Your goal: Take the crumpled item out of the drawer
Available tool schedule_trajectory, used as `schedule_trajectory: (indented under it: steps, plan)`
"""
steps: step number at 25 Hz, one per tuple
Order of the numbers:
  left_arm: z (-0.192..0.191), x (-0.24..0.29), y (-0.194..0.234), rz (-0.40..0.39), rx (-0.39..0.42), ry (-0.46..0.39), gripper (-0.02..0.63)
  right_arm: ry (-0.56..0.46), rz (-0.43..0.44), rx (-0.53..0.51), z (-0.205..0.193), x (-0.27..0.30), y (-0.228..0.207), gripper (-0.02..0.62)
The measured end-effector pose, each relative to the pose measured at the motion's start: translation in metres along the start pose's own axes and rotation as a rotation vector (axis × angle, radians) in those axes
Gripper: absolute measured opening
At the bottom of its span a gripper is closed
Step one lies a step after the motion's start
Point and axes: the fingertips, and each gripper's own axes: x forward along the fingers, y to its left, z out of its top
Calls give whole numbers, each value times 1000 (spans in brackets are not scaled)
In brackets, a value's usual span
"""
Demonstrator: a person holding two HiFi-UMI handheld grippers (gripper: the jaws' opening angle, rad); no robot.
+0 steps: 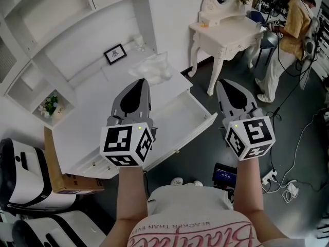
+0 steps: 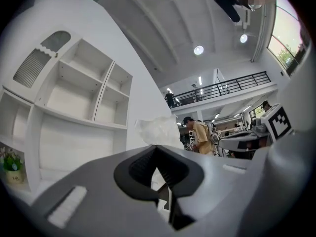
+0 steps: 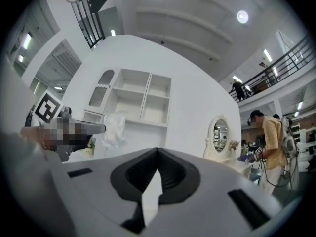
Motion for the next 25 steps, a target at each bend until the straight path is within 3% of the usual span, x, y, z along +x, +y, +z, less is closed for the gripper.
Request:
schedule_trajectory:
  steps: [6,25]
  plan:
    - [19,-10,3,23,62,-51,8,-33,-4,-12,13,-4,0,6]
    - [28,-19,-6,12,54,-102,8,-65,-3,-50,23,-17,8,6]
